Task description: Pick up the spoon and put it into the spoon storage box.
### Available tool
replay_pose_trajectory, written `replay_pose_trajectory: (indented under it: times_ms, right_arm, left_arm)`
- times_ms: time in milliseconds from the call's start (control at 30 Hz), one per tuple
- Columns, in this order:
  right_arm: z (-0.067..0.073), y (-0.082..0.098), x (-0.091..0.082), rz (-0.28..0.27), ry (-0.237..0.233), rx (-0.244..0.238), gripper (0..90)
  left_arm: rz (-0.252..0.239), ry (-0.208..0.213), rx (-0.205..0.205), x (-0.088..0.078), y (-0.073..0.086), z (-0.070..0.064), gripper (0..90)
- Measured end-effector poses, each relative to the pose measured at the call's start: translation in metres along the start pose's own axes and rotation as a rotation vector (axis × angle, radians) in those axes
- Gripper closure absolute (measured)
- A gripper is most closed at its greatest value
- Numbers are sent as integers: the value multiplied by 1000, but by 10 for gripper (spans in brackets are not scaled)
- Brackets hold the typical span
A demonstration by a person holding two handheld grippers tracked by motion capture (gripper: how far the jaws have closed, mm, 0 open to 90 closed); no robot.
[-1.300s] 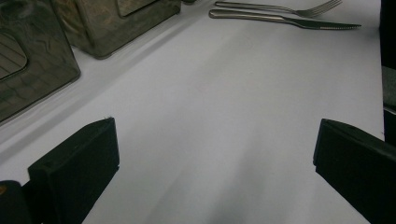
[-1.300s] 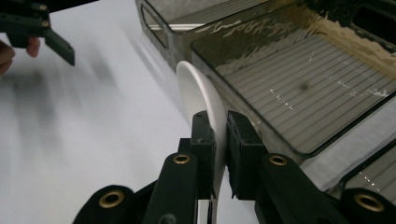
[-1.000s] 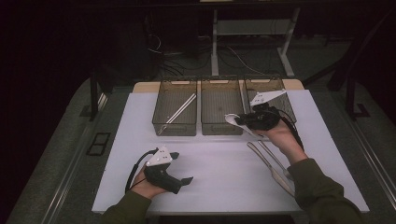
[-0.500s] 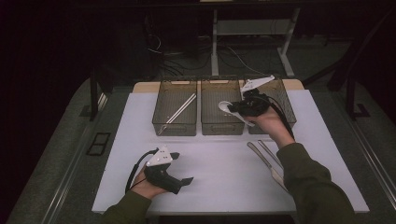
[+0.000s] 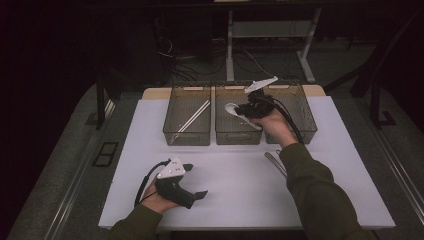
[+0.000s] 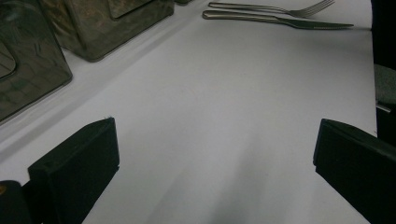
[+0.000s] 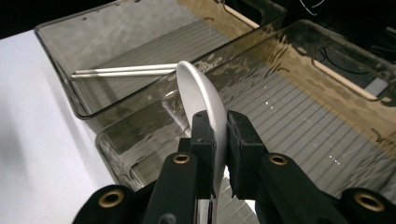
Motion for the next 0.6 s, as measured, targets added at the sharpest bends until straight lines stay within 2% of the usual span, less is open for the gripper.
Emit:
replay_pose_trajectory:
  times_ms: [167, 267, 500, 600]
  right_arm:
    - [0, 8, 12, 47, 10, 2, 803]
    - [0, 11, 13, 64, -2, 10, 737]
    - [-3, 15, 3, 36, -24, 43, 615]
    - [-4, 16, -4, 26, -19, 57, 523]
  left_arm:
    - [3, 2, 11, 0, 0, 0, 0]
    - [4, 4, 7, 0, 0, 0, 0]
    - [0, 1, 2, 1, 0, -1, 0]
    - [7, 1, 5, 0, 0, 0, 0]
Point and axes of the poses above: each handheld gripper's, and its own axes: x roughly forward along the jaws, y roughly out of its underside, z roughly to its left, the point moved 2 cm from there along x, roughly forward along the jaws, and after that the axes turned 15 degrees about x, right-handed, at the moved point
